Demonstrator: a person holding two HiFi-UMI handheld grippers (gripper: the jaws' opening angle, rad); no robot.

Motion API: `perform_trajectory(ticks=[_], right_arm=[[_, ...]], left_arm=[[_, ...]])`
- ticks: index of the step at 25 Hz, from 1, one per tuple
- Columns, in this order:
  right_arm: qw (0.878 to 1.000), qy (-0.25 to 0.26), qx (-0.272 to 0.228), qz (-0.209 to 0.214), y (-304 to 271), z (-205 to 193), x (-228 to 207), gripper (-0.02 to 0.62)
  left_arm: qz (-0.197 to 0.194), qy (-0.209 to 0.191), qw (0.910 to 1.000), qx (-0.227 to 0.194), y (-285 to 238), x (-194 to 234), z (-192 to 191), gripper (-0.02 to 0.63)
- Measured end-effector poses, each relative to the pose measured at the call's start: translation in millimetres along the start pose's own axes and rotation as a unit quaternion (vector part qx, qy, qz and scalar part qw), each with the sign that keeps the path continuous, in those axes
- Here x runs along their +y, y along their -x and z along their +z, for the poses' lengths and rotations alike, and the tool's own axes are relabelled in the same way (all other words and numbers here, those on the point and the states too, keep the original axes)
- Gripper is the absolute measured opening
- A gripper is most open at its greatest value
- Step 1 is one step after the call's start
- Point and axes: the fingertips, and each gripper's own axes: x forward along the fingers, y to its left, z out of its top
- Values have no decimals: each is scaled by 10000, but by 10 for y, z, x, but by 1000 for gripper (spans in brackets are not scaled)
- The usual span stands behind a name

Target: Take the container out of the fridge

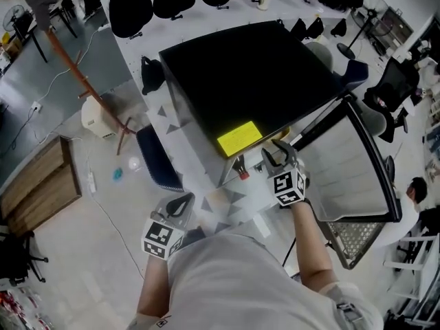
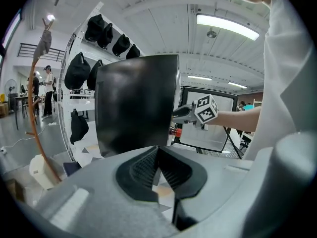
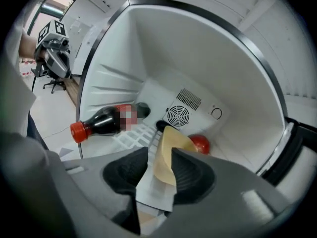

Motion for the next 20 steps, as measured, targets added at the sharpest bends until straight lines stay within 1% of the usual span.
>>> perform_trajectory(ticks=[4,13,16,17,19,20], right_arm=[[9996,234,170,26,-161,-43,-10,147],[9985,308,402,193,-393,-134,48,147],[9974,525,469,150,-401,-152,52,146],[9968,605,496,129,-396,-156,46,131],[9963,669,532,116,-379,-167,35,76],[9964,649,531,135,-369,-169,37,69]], left_arm=[[30,34,10000,8,-1,76,-16,9],[-12,67,10000,71,-11,124,-64,9],[-32,76,10000,53,-18,119,-59,9],[-39,94,9999,25,-18,115,-48,9],[-60,140,9999,-41,-21,100,-17,9],[-76,154,9998,-65,-25,89,-3,9]])
